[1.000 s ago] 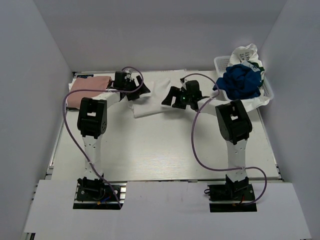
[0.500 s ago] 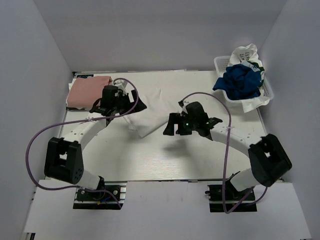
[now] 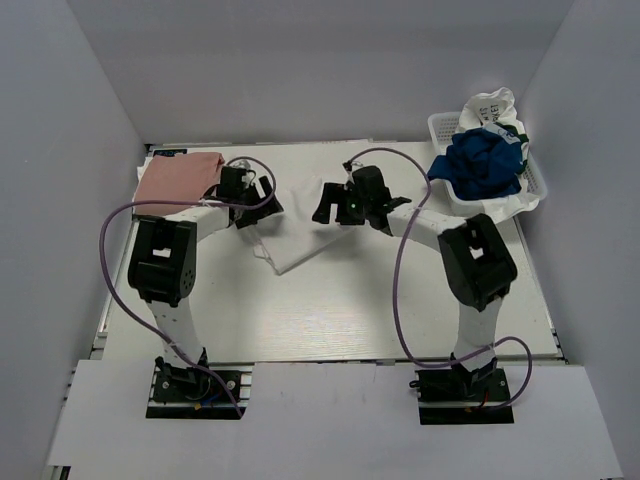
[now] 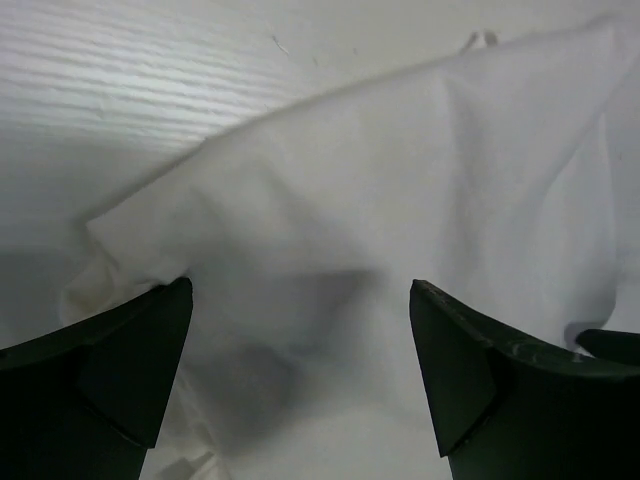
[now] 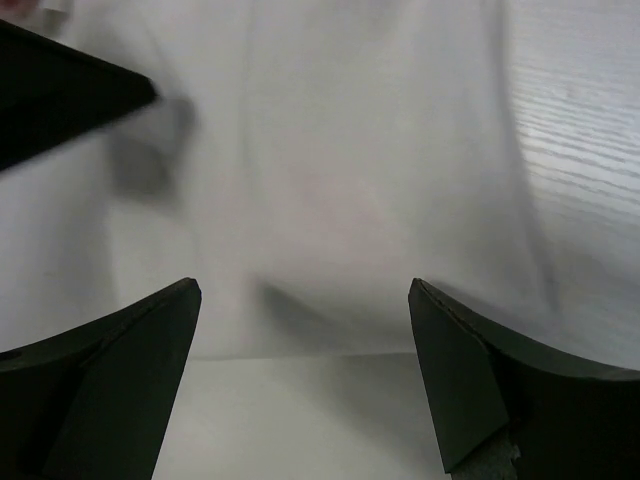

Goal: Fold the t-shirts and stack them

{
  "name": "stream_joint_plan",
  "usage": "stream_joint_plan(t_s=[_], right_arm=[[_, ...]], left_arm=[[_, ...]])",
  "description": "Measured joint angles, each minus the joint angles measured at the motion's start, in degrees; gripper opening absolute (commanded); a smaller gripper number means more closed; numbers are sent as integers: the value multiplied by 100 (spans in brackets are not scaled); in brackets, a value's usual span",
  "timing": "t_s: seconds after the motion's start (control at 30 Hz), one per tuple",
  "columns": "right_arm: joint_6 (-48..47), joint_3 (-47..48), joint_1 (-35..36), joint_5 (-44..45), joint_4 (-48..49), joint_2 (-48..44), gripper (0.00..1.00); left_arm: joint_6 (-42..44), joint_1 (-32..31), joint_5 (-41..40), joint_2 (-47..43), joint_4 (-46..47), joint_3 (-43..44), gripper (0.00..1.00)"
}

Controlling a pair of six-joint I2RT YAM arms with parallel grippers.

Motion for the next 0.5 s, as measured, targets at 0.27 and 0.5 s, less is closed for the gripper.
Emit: stream_joint_plan(t_s=[0.27,0.5], right_arm=[[-136,275,-216,-72,70,857,90],[-127,-415,-109,-131,496,511,90]], left_arm=[[-181,492,-68,160,179,129,100],[-223,662,444,1032,105,1309,98]])
